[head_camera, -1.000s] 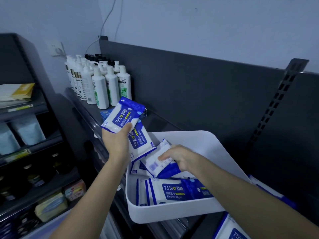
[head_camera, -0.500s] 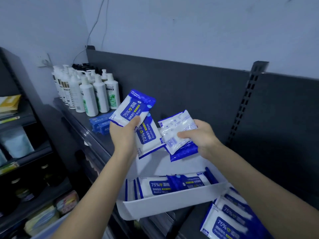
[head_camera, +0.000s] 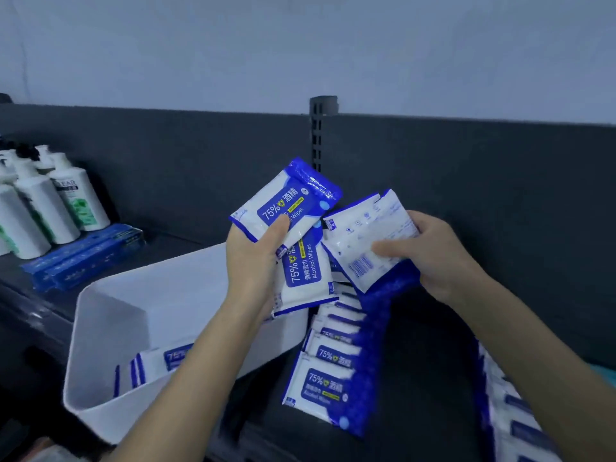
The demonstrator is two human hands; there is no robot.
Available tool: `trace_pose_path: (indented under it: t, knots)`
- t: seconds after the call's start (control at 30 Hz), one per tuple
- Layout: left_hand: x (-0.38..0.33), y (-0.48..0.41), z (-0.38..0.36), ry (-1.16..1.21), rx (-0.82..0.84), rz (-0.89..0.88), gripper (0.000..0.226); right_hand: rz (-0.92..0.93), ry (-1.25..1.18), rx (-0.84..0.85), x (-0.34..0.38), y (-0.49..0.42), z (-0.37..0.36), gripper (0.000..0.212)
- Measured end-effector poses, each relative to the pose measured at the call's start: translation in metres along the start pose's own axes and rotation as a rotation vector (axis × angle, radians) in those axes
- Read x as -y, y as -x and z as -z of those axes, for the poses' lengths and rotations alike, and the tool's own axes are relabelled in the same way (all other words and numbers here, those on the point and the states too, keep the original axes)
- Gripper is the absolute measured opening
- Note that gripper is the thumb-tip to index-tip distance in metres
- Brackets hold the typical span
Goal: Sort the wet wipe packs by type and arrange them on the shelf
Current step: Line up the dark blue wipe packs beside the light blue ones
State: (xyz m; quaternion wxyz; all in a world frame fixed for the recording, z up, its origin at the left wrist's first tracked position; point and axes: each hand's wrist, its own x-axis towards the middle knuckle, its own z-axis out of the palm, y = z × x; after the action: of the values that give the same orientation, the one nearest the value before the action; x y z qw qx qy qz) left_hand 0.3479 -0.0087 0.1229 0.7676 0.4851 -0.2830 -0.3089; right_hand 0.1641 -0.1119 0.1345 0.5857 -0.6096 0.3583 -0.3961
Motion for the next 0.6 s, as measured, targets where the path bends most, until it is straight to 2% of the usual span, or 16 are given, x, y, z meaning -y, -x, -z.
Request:
trace_pose_path:
  t: [0.23,0.5,0.6]
  knots:
    - [0.091,0.037,-0.062,-0.079,0.137,0.219,0.017,-0.194,0.026,-0.168,-0.050,0.043,0.091,0.034]
    - [0.164,0.072,-0.111,-0.107,0.266,0.484,0.023,-0.453,-0.045,-0.266,-0.095,0.086,0.188,0.031]
    - [0.181,0.082,-0.125,-0.141,0.295,0.544,0.022,-0.503,0.009,-0.285,-0.108,0.095,0.211,0.028]
